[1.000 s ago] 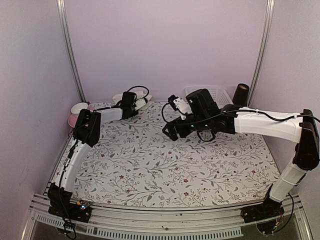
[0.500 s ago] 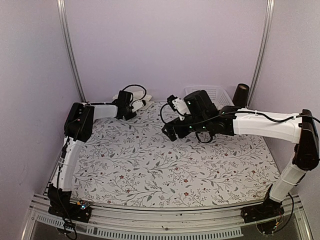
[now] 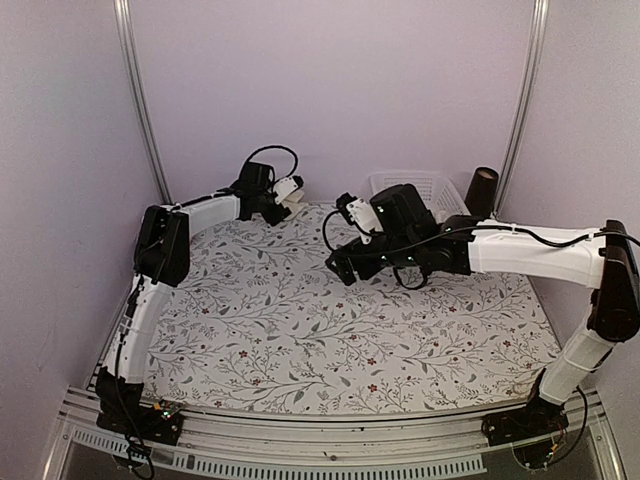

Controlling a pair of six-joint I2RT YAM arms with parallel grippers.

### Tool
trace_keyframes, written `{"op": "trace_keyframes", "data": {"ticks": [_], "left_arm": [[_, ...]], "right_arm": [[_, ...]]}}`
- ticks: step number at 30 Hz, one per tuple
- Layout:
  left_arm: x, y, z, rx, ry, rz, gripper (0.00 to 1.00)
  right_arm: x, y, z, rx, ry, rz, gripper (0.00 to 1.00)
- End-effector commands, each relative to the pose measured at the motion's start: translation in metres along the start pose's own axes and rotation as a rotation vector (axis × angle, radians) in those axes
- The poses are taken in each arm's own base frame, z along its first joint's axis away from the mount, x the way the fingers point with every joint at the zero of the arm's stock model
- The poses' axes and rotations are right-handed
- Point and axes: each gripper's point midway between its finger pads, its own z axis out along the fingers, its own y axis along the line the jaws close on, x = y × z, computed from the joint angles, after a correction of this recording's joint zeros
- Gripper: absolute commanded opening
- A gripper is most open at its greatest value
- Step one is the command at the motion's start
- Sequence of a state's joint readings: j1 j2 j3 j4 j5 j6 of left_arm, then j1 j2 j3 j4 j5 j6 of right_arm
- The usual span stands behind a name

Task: Roll the towels
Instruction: Pick up the towel from the corner of the board.

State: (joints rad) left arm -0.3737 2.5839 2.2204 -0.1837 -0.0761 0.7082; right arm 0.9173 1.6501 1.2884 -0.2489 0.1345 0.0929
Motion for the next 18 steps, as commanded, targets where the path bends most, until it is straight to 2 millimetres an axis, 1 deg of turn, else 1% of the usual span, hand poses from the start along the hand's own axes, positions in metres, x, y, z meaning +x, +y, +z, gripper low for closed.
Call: {"op": "trace_keyframes", "data": {"ticks": [1, 4, 6, 8, 10, 18], "left_arm": [[0.011, -0.020, 0.014, 0.032, 0.049, -0.114, 0.82], [0.008, -0.013, 0.017, -0.011, 0.038, -0.167, 0.87], [0.008, -0.005, 0.019, -0.067, 0.036, -0.194, 0.92], [0.009, -0.001, 0.022, -0.092, 0.031, -0.213, 0.94], [0.009, -0.003, 0.026, -0.099, 0.030, -0.221, 0.97], [0.010, -0.017, 0.040, -0.124, 0.036, -0.219, 0.97]], "right_arm": [[-0.005, -0.001, -0.012, 0.008, -0.030, 0.013, 0.99], [-0.004, 0.001, -0.011, 0.000, -0.027, 0.014, 0.99], [-0.004, 0.003, -0.010, -0.009, -0.026, 0.014, 0.99], [-0.004, 0.007, -0.009, -0.016, -0.026, 0.012, 0.99], [-0.004, 0.010, -0.008, -0.023, -0.024, 0.006, 0.99], [-0.006, 0.019, -0.007, -0.040, -0.025, -0.002, 0.99]]}}
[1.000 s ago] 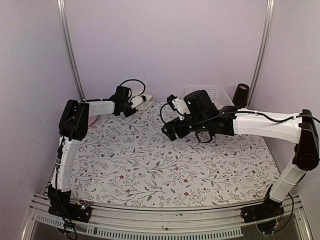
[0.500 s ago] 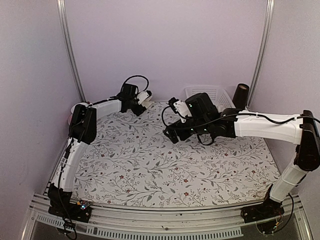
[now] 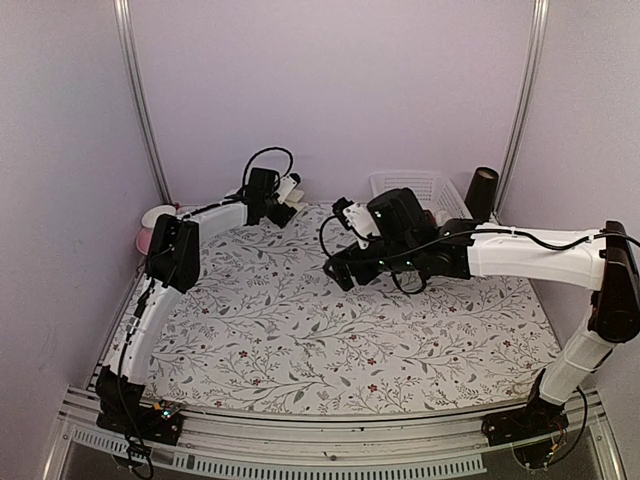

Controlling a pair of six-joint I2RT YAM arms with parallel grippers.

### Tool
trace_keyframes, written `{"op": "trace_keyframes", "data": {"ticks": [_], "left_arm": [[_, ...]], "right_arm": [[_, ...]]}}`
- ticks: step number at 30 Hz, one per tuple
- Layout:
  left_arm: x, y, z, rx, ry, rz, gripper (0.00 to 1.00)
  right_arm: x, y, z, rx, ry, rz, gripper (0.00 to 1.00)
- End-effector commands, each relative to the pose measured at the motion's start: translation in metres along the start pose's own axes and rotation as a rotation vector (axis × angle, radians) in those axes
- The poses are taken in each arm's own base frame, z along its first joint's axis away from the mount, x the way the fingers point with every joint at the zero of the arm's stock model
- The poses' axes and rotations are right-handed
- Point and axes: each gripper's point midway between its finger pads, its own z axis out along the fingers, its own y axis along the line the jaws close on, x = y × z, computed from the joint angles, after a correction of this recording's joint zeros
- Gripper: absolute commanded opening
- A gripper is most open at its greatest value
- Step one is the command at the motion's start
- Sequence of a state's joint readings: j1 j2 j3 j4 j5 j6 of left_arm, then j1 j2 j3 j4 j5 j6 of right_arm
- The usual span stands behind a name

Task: Roll the towels
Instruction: Pick up the towel from the corner of the board.

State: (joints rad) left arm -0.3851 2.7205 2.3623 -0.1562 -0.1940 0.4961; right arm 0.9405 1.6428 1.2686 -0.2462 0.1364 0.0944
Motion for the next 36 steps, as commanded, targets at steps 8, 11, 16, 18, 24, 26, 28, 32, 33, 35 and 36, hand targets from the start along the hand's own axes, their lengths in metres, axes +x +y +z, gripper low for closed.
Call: {"op": "trace_keyframes", "data": {"ticks": [8, 11, 16, 18, 24, 26, 28, 32, 33, 35, 36], "left_arm": [[0.004, -0.019, 0.022, -0.115, -0.001, 0.063, 0.97], [0.017, -0.015, 0.025, -0.148, 0.037, 0.081, 0.94], [0.041, -0.004, 0.028, -0.147, 0.107, 0.060, 0.75], [0.045, 0.001, 0.026, -0.130, 0.116, 0.037, 0.71], [0.047, -0.015, 0.022, -0.022, 0.110, 0.060, 0.38], [0.048, -0.021, 0.022, 0.009, 0.113, 0.076, 0.11], [0.048, -0.024, 0.021, 0.022, 0.117, 0.081, 0.00], [0.031, -0.019, 0.008, 0.054, 0.095, 0.078, 0.00], [0.023, -0.014, 0.003, 0.060, 0.079, 0.071, 0.00], [0.002, -0.006, -0.014, 0.086, 0.039, 0.060, 0.00], [-0.009, -0.003, -0.023, 0.102, 0.017, 0.057, 0.00]], "right_arm": [[-0.014, 0.024, -0.005, -0.048, -0.032, -0.004, 0.99], [-0.011, 0.025, -0.004, -0.048, -0.023, -0.007, 0.99], [-0.008, 0.027, -0.004, -0.052, -0.015, -0.011, 0.99], [-0.009, 0.028, -0.004, -0.053, -0.017, -0.012, 0.99], [-0.015, 0.030, -0.007, -0.047, -0.030, -0.015, 0.99], [-0.016, 0.029, -0.008, -0.037, -0.031, -0.015, 0.99], [-0.016, 0.028, -0.008, -0.028, -0.031, -0.014, 0.99], [-0.016, 0.026, -0.008, -0.016, -0.031, -0.020, 0.99], [-0.016, 0.026, -0.009, -0.017, -0.031, -0.022, 0.99], [-0.018, 0.025, -0.010, -0.011, -0.036, -0.028, 0.99], [-0.019, 0.025, -0.010, -0.008, -0.039, -0.029, 0.99]]}}
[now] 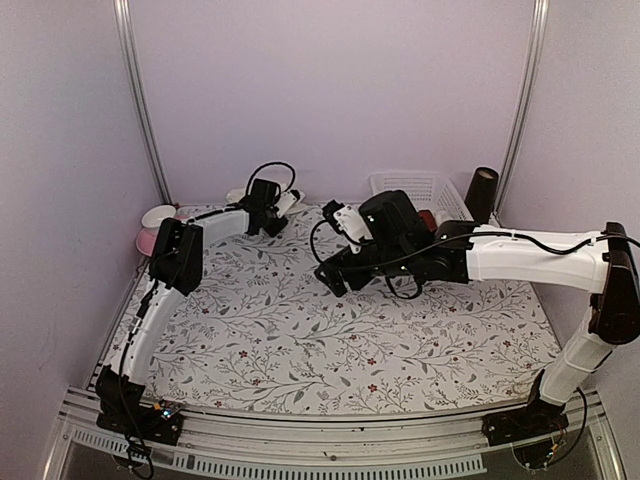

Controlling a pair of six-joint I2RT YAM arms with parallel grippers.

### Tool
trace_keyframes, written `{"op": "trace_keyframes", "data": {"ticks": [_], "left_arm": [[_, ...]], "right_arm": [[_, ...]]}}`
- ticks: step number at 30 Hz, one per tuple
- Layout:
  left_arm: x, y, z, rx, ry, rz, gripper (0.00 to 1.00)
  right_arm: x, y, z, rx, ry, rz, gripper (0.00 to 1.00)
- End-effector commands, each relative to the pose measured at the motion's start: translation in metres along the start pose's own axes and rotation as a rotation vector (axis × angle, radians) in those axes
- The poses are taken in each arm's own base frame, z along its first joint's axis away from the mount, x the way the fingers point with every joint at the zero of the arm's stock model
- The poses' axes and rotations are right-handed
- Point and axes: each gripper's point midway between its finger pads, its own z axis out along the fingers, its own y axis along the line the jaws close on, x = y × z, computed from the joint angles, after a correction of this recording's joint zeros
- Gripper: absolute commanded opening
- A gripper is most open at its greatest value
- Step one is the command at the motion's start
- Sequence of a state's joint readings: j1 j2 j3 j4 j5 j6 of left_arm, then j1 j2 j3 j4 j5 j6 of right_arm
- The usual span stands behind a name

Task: Roll the towels
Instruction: Pick up the towel from the corner of the board.

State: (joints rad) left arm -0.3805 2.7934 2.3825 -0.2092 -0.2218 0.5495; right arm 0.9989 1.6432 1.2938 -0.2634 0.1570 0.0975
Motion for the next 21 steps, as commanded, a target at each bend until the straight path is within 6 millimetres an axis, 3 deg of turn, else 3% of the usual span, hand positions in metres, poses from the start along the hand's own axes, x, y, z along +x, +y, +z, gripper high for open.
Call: {"op": "trace_keyframes", "data": {"ticks": [1, 5, 9, 11, 15, 18, 21], "left_arm": [[-0.055, 0.023, -0.057, 0.094, -0.112, -0.011, 0.00], [-0.079, 0.023, -0.103, 0.195, -0.192, 0.000, 0.00], [-0.074, 0.000, -0.147, 0.368, -0.186, 0.029, 0.00], [-0.060, -0.024, -0.176, 0.498, -0.180, 0.041, 0.00], [-0.041, -0.051, -0.268, 0.681, -0.246, 0.107, 0.00], [-0.010, -0.078, -0.332, 0.786, -0.295, 0.185, 0.00], [0.030, -0.102, -0.376, 0.838, -0.313, 0.242, 0.00]], "right_arm": [[-0.016, -0.002, -0.005, 0.024, -0.034, -0.004, 0.99], [-0.023, -0.005, -0.008, 0.044, -0.068, 0.002, 0.99], [-0.030, -0.002, -0.016, 0.005, -0.111, -0.013, 0.99], [-0.035, 0.003, -0.020, -0.036, -0.122, -0.042, 0.99], [-0.042, 0.017, -0.030, -0.115, -0.132, -0.139, 0.99], [-0.033, 0.021, -0.026, -0.139, -0.093, -0.222, 0.99], [-0.014, 0.024, -0.012, -0.147, -0.022, -0.311, 0.93]]}}
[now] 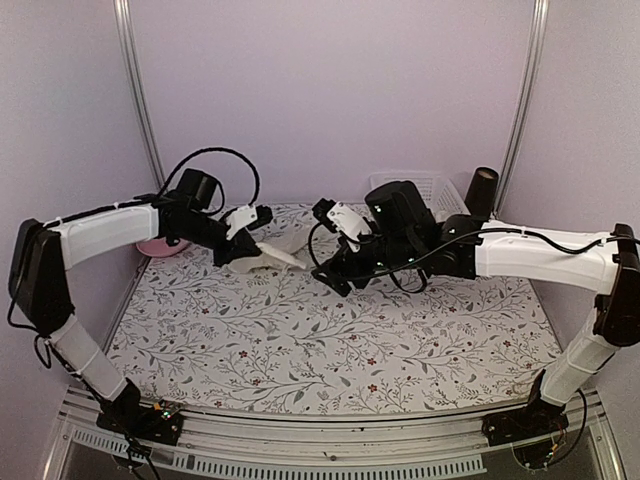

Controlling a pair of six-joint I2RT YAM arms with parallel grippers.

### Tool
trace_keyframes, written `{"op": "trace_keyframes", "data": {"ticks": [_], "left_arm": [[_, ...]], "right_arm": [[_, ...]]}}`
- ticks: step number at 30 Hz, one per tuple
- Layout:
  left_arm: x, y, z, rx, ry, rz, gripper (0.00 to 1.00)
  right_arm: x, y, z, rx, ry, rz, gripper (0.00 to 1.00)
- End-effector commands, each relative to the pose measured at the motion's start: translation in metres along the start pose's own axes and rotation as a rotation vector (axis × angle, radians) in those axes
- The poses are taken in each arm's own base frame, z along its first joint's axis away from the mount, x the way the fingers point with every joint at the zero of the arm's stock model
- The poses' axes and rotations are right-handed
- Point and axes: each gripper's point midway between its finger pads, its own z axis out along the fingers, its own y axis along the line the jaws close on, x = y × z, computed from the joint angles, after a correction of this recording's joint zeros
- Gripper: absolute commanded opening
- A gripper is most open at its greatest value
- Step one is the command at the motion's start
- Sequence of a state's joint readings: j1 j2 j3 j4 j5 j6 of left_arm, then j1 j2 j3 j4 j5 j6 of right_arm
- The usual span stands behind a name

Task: Roll the towels
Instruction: Pick up the towel from the corner of the board, then place the towel at the center of the board.

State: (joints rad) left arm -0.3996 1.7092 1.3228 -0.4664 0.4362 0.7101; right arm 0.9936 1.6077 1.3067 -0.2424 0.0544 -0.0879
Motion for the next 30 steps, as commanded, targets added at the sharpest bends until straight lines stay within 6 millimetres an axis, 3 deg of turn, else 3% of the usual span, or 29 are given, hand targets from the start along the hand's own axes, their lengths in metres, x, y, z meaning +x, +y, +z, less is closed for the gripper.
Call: {"op": "trace_keyframes", "data": {"ticks": [1, 3, 6, 10, 14, 17, 21, 23, 27, 30], "left_arm": [[0.023, -0.092, -0.036, 0.187, -0.057, 0.125, 0.00], [0.051, -0.123, -0.047, 0.226, -0.016, 0.154, 0.00], [0.087, -0.147, -0.057, 0.219, 0.061, 0.165, 0.00], [0.135, -0.155, -0.062, 0.154, 0.215, 0.163, 0.00], [0.164, -0.167, -0.070, 0.163, 0.292, 0.158, 0.00], [0.172, -0.171, -0.077, 0.168, 0.303, 0.163, 0.05], [0.166, -0.173, -0.084, 0.168, 0.252, 0.135, 0.43], [0.161, -0.173, -0.084, 0.161, 0.220, 0.120, 0.54], [0.159, -0.169, -0.081, 0.120, 0.192, 0.087, 0.70], [0.157, -0.163, -0.076, 0.083, 0.166, 0.052, 0.72]], "right_arm": [[0.012, 0.010, 0.010, -0.053, 0.066, -0.152, 0.92], [0.022, 0.014, 0.022, -0.070, 0.094, -0.194, 0.90], [0.026, 0.015, 0.033, -0.073, 0.089, -0.231, 0.91], [0.033, 0.014, 0.054, -0.060, 0.096, -0.271, 0.91], [0.052, 0.009, 0.080, -0.031, 0.152, -0.345, 0.92], [0.069, 0.001, 0.097, 0.011, 0.183, -0.437, 0.94], [0.080, -0.009, 0.114, 0.039, 0.221, -0.551, 0.95], [0.081, -0.012, 0.121, 0.027, 0.226, -0.589, 0.95], [0.097, -0.024, 0.137, 0.041, 0.275, -0.680, 0.94], [0.114, -0.033, 0.148, 0.044, 0.323, -0.745, 0.92]]}}
